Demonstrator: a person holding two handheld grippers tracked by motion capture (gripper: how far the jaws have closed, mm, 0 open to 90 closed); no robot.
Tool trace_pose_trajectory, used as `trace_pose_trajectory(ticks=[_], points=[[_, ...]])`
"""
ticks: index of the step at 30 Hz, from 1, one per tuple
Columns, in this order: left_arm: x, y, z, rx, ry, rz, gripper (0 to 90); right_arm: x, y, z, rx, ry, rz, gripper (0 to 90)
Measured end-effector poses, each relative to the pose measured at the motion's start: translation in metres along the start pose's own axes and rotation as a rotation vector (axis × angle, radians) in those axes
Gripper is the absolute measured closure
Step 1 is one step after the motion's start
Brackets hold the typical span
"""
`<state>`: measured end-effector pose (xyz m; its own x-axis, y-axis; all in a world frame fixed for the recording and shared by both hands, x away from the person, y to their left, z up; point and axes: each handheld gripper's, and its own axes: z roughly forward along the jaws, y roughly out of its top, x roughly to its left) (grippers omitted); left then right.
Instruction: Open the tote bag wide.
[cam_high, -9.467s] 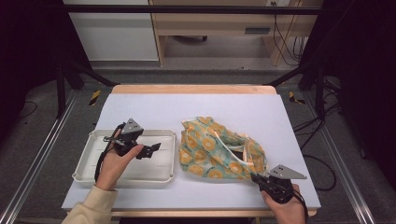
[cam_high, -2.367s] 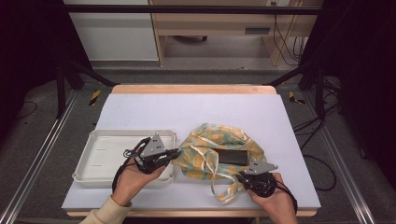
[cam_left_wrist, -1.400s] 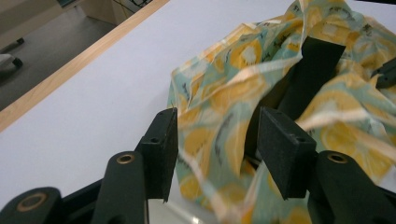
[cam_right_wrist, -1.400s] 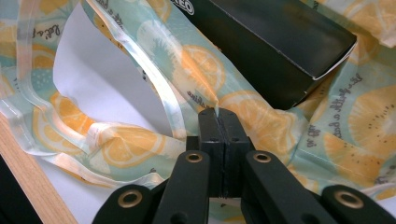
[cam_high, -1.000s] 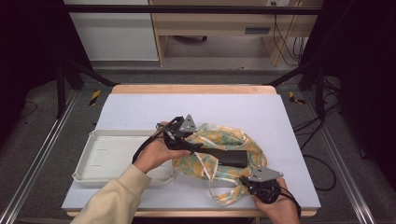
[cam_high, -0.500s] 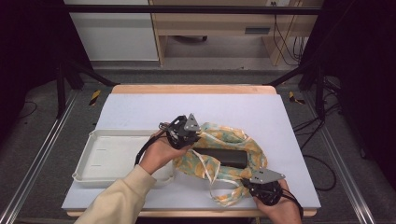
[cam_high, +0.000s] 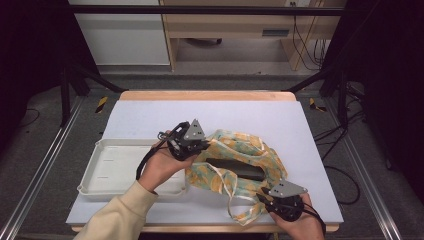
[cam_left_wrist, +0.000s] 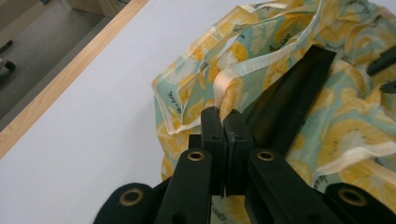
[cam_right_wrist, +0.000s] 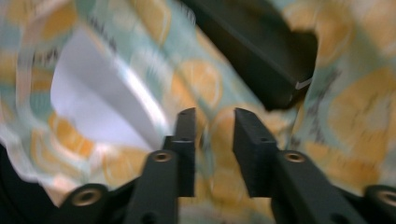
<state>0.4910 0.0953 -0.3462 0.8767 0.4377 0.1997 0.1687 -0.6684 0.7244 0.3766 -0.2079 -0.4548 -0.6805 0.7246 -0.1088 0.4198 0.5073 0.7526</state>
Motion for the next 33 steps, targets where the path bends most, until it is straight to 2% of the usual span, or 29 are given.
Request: trace_pose_trajectory(ticks=[4,6,9,13,19,22,24,26,29,30,32,33], points=[[-0.006,-0.002,-0.001,0.002,-0.024,0.003,89.5,0.002,0.012,0.000,-0.031,-0.001,-0.010,64.5],[-0.007,-0.002,-0.002,0.007,-0.022,0.008,89.5,0.003,0.019,0.001,-0.043,0.009,-0.013,62.6],[-0.006,-0.002,0.000,0.016,-0.022,0.008,89.6,0.004,0.029,0.002,-0.067,0.028,-0.003,61.0],[-0.004,-0.003,0.002,0.017,-0.022,0.001,89.8,0.006,0.045,0.004,-0.094,0.031,-0.021,57.4],[-0.003,-0.002,0.003,0.015,-0.026,-0.001,89.8,0.010,0.068,0.008,-0.138,0.100,-0.026,48.2],[-0.003,0.002,0.004,0.014,-0.022,0.004,89.8,0.013,0.076,0.015,-0.151,0.153,-0.030,44.3],[-0.004,0.004,0.004,0.011,-0.026,0.007,89.8,0.015,0.079,0.022,-0.145,0.184,-0.033,43.3],[-0.004,0.006,0.003,0.008,-0.024,0.010,89.8,0.017,0.082,0.030,-0.127,0.192,-0.044,43.2],[-0.004,0.008,0.002,0.005,-0.024,0.011,89.8,0.019,0.084,0.037,-0.115,0.210,-0.044,46.6],[-0.003,0.009,0.002,0.005,-0.019,0.011,89.9,0.024,0.087,0.044,-0.112,0.240,-0.048,55.6],[-0.001,0.009,0.002,0.006,-0.014,0.010,89.9,0.029,0.088,0.047,-0.106,0.260,-0.064,66.4],[-0.001,0.009,0.002,0.006,-0.014,0.010,89.8,0.029,0.088,0.047,-0.106,0.260,-0.064,66.4]])
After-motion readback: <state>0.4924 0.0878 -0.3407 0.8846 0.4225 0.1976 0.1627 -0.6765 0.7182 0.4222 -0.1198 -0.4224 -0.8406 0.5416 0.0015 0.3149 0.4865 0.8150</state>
